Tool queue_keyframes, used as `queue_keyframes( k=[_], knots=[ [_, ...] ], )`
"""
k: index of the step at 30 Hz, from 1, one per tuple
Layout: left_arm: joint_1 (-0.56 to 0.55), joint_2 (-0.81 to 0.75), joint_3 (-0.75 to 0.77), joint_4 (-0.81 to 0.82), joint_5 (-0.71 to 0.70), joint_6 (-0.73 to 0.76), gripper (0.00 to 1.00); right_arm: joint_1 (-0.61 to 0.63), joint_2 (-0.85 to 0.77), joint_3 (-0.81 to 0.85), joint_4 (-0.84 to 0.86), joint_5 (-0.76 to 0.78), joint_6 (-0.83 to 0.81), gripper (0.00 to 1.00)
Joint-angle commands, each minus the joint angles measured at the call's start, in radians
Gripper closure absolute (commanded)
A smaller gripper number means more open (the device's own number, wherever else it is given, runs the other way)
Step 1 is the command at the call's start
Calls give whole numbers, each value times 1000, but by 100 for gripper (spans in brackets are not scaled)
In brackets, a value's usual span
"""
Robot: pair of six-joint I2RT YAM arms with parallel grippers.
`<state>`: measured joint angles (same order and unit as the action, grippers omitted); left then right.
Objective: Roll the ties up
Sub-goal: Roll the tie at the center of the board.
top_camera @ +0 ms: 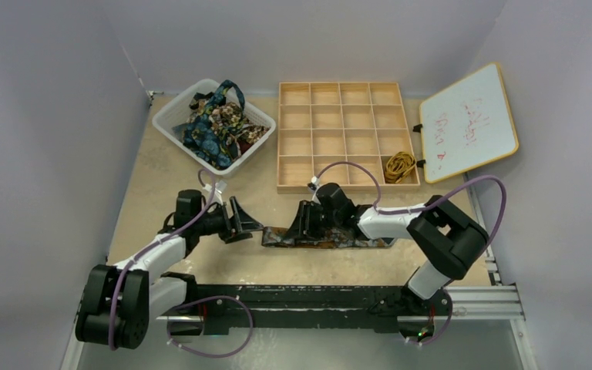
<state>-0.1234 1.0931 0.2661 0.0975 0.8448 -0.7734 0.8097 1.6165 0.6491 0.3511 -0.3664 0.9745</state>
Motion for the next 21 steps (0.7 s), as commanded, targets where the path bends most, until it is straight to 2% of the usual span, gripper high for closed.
queue_keyframes(
  k=[1, 5, 10, 17, 21],
  knots=[
    [4, 9, -32, 79, 47, 10, 29, -2, 18, 53, -33, 0, -25, 60],
    [0, 25, -46, 100, 57, 15, 30, -4, 43, 69, -53, 12, -31, 65],
    [-13, 64, -54, 147, 59, 12, 30, -10, 48, 70, -61, 22, -38, 66],
    [-51, 133, -53, 254, -5, -53, 31, -16, 80, 75, -49, -7, -61, 64],
    [-94, 165, -39, 291, -86, -63, 32, -21, 98, 75, -30, -32, -64, 64]
  ],
)
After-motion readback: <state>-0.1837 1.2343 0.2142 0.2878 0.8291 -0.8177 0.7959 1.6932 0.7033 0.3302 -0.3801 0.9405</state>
